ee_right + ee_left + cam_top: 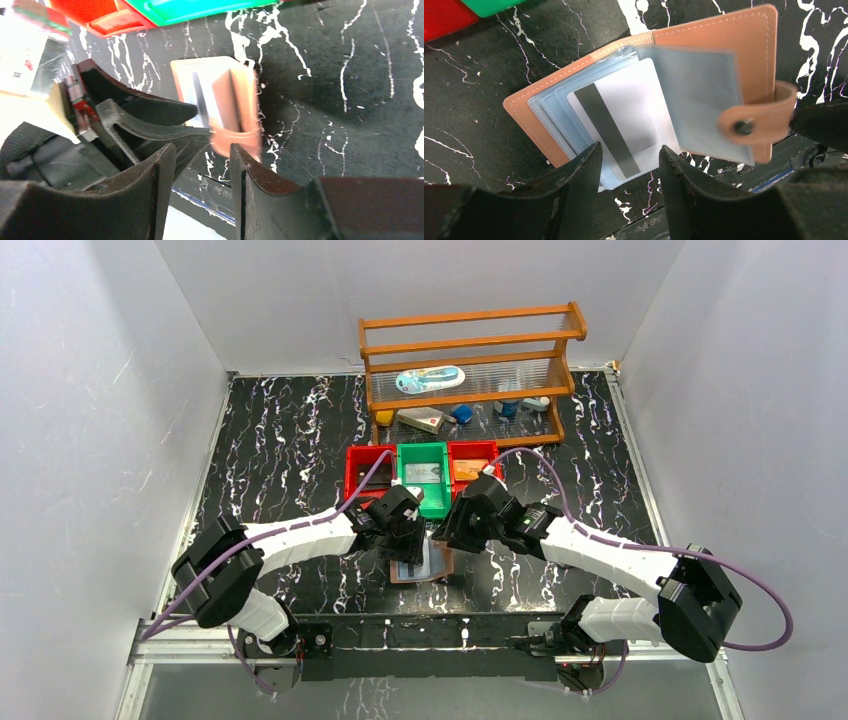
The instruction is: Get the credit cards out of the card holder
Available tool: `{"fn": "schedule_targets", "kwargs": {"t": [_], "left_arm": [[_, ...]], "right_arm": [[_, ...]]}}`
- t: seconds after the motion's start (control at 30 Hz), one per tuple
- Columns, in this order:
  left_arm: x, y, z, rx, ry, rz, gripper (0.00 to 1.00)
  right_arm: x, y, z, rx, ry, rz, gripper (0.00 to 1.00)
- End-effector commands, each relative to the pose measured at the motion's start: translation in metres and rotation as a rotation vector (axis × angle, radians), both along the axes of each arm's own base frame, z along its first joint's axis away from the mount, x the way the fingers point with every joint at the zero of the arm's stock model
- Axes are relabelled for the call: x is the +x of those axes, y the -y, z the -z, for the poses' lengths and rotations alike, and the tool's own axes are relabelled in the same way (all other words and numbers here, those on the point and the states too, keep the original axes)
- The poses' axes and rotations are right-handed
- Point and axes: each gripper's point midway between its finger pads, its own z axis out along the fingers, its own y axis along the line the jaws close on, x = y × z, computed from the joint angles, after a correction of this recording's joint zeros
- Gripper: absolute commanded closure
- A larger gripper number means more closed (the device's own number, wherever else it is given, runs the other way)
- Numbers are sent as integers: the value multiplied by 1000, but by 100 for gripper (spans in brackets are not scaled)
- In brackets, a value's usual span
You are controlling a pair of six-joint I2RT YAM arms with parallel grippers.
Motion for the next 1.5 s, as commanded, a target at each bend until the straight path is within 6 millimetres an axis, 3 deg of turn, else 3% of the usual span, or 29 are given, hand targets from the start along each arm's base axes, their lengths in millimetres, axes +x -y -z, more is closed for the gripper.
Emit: {"fn": "schedule_targets", "kwargs": {"t": [0.0,0.17,0.27,0.5,0.87,1.3,1.47], "left_arm": [[-11,-17,16,81,-45,2,54],[-7,-15,14,80,-35,-1,54],[-8,-15,14,77,-38,-3,54],[-10,-18,12,74,-34,-9,54],[-12,-30,4,66,9,-26,54],[-3,-21,-17,-42,117,1,53],[-4,-19,-9,-61,128,26,55]], "right_arm": [[8,-16,-31,74,51,-24,49],[8,-29,-43,159,67,-45,58],[6,-35,-38,192,44,-50,63],[2,-38,3,141,-62,-36,68],[-12,-32,62,76,-177,-41,67],[-3,-45,51,209,-72,-67,60],[0,-53,55,224,-67,-86,60]]}}
